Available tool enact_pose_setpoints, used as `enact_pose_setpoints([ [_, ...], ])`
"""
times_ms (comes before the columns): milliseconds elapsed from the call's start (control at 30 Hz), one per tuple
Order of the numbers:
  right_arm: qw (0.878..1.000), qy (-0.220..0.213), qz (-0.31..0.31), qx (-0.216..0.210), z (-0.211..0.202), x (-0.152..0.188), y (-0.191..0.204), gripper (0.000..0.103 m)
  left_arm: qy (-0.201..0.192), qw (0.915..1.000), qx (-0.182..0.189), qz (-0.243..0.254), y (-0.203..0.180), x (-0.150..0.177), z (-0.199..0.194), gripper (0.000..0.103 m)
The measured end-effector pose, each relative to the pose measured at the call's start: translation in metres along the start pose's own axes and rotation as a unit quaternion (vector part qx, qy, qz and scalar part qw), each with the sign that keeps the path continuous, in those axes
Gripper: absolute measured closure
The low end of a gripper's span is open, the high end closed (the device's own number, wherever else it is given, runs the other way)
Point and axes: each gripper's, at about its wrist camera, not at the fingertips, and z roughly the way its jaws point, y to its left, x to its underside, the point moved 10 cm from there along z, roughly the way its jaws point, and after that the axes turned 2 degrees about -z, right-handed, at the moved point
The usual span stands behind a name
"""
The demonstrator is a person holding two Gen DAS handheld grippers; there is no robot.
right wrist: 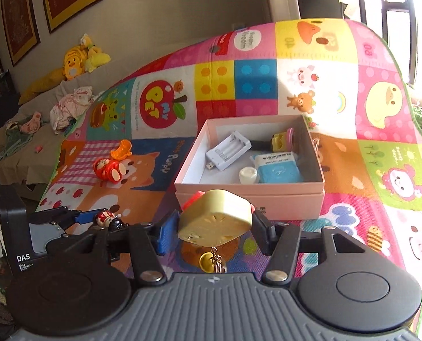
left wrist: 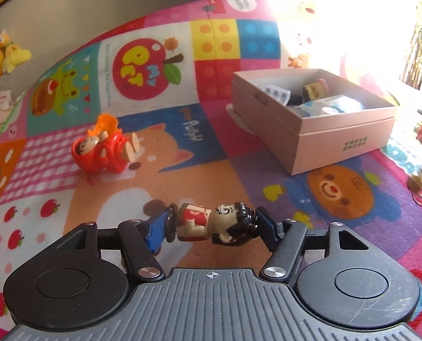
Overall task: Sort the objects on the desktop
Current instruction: 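Grasp the figurine keychain with the left gripper while the right grasps the yellow Hello Kitty toy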
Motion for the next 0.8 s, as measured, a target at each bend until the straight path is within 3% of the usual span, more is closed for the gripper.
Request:
enact_pose_setpoints([
  [233,0.991,-0.133,-0.023,0.02,-0.065,-0.075,-0.018,0.048,-0.104,0.9916,0.051,0.057,-0.055,-0.082,-0.052,0.032],
  [367,0.985,-0.168,-0.021,0.028,-0.083,-0.094,-0.032,0.048,-0.12,0.9872,0.069,0.079,-0.082,-0.112,-0.048,0.032],
  [500,0.985,-0.17,-0.005,0.038,-0.083,-0.1,-0.052,0.062,-0.104,0.9874,0.077,0.091,-0.099,-0.121,-0.024,0.032],
  [633,0.986,-0.158,0.001,0.05,-0.07,-0.097,-0.066,0.069,-0.096,0.9884,0.077,0.089,-0.107,-0.13,0.003,0.032],
  [800,0.99,-0.128,0.015,0.054,-0.051,-0.09,-0.078,0.074,-0.07,0.9923,0.092,0.043,-0.102,-0.132,0.036,0.029],
])
